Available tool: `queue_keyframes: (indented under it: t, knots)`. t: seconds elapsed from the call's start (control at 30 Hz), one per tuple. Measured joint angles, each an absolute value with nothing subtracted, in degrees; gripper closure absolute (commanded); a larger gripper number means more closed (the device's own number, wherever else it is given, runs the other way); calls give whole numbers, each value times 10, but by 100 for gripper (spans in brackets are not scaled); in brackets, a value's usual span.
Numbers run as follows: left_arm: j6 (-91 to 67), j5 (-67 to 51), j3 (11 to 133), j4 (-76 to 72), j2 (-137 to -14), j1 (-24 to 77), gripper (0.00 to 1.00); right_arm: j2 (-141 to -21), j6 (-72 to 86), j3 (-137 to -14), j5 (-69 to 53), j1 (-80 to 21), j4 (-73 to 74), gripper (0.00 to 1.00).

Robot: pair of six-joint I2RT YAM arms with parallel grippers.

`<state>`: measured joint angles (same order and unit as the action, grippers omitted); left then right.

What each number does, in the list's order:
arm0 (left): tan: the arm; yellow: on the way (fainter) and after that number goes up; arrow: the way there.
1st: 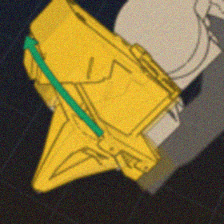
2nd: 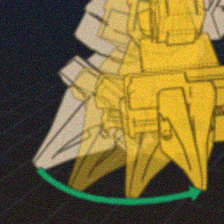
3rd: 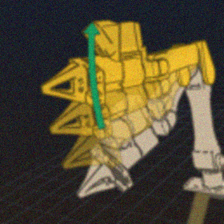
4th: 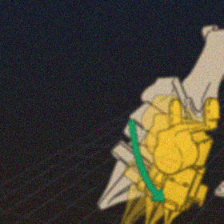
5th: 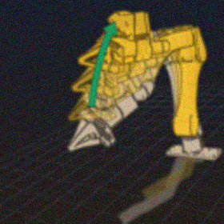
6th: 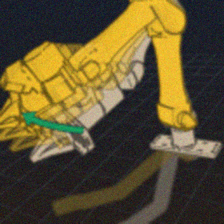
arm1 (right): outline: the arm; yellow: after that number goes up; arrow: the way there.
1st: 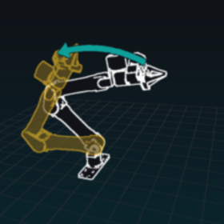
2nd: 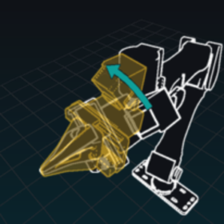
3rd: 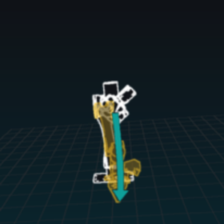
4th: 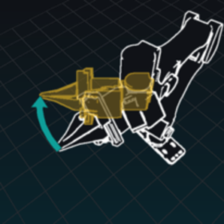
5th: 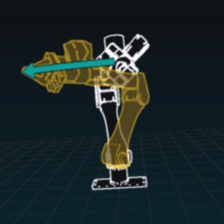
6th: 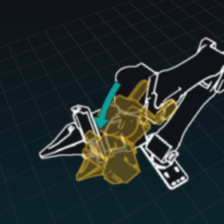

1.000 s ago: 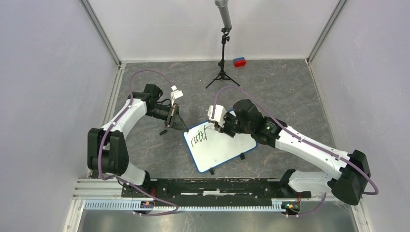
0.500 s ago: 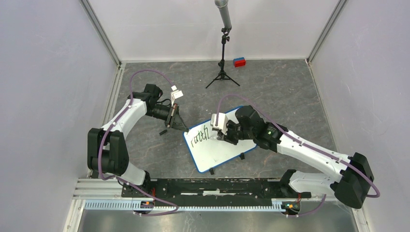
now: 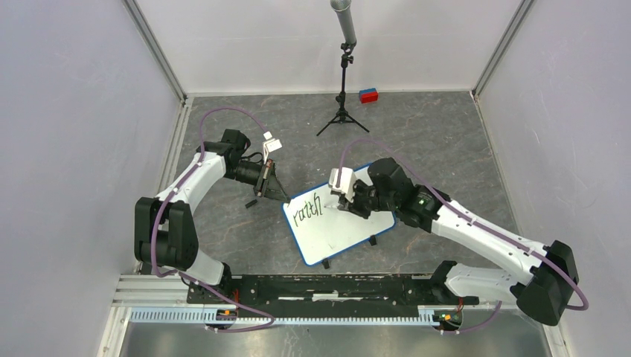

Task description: Write a sentence on the whiteboard

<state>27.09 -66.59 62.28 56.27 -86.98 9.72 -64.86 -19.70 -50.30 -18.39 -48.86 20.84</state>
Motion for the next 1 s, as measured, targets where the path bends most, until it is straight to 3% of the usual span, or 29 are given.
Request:
queue_keyframes:
  t: [0.33, 1.0]
  knots:
    - [271, -666, 623, 563, -870, 97, 97, -638, -203, -527, -192, -406, 225, 100]
    - [272, -666, 622, 562, -870, 97, 97, -639, -204, -526, -228, -413, 228, 100]
